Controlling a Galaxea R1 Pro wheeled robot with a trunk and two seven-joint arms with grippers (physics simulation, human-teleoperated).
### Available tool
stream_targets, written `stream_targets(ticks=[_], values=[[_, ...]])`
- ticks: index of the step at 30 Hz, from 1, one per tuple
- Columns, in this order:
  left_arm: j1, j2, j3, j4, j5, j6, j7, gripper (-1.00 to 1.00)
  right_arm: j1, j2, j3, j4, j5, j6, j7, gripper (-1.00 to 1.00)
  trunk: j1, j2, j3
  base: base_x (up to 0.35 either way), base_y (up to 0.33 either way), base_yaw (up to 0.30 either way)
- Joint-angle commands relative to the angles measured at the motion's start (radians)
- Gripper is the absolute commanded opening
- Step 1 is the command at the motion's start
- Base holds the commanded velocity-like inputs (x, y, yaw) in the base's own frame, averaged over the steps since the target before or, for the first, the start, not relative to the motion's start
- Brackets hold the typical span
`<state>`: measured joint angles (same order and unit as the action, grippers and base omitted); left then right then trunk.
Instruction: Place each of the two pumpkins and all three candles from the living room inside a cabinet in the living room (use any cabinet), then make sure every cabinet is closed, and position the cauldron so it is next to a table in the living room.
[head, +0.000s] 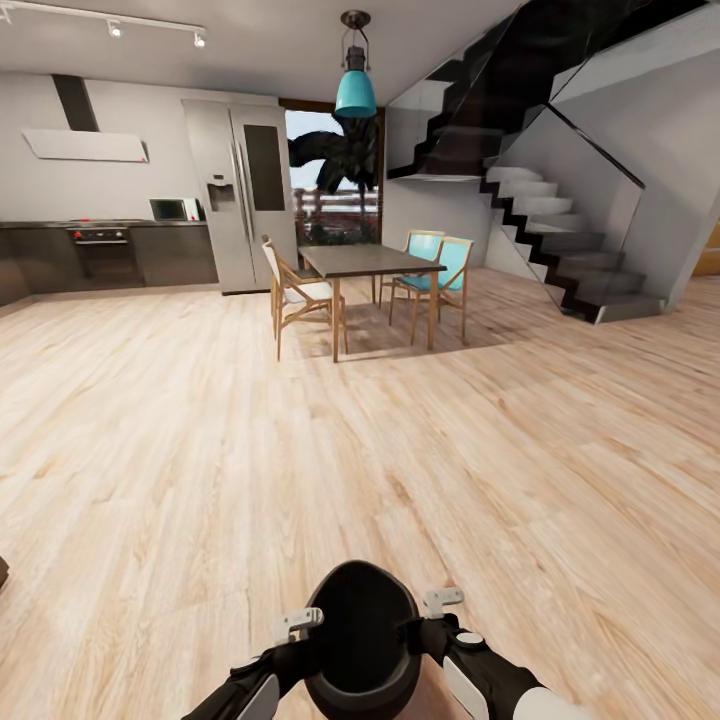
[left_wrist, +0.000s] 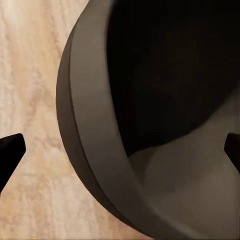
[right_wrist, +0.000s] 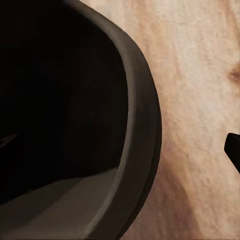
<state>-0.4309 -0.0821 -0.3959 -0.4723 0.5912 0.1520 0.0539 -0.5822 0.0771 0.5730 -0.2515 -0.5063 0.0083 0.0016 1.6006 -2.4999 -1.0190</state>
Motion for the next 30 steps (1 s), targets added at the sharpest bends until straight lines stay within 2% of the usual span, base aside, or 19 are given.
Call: stream_targets(ticks=[1, 14, 26, 30], values=[[0.000, 0.001, -0.006, -0.002, 0.009, 0.003, 0.006, 1.00, -0.001, 0.000, 0.005, 0.000, -0.008, 0.001, 0.000, 1.00, 0.000, 0.000, -0.001, 0.036, 0.000, 0.000], [0.000, 0.002, -0.005, -0.002, 0.016, 0.001, 0.005, 1.00, -0.001, 0.000, 0.005, 0.003, -0.008, 0.001, 0.000, 1.00, 0.000, 0.000, -0.001, 0.004, 0.000, 0.000], [0.000, 0.002, -0.005, -0.002, 0.016, 0.001, 0.004, 1.00, -0.001, 0.000, 0.005, 0.003, -0.008, 0.001, -0.003, 1.00, 0.005, -0.003, -0.047, 0.000, 0.000, 0.000], [0.000, 0.002, -0.005, -0.002, 0.016, 0.001, 0.004, 1.00, -0.001, 0.000, 0.005, 0.003, -0.008, 0.001, -0.003, 1.00, 0.005, -0.003, -0.047, 0.000, 0.000, 0.000]])
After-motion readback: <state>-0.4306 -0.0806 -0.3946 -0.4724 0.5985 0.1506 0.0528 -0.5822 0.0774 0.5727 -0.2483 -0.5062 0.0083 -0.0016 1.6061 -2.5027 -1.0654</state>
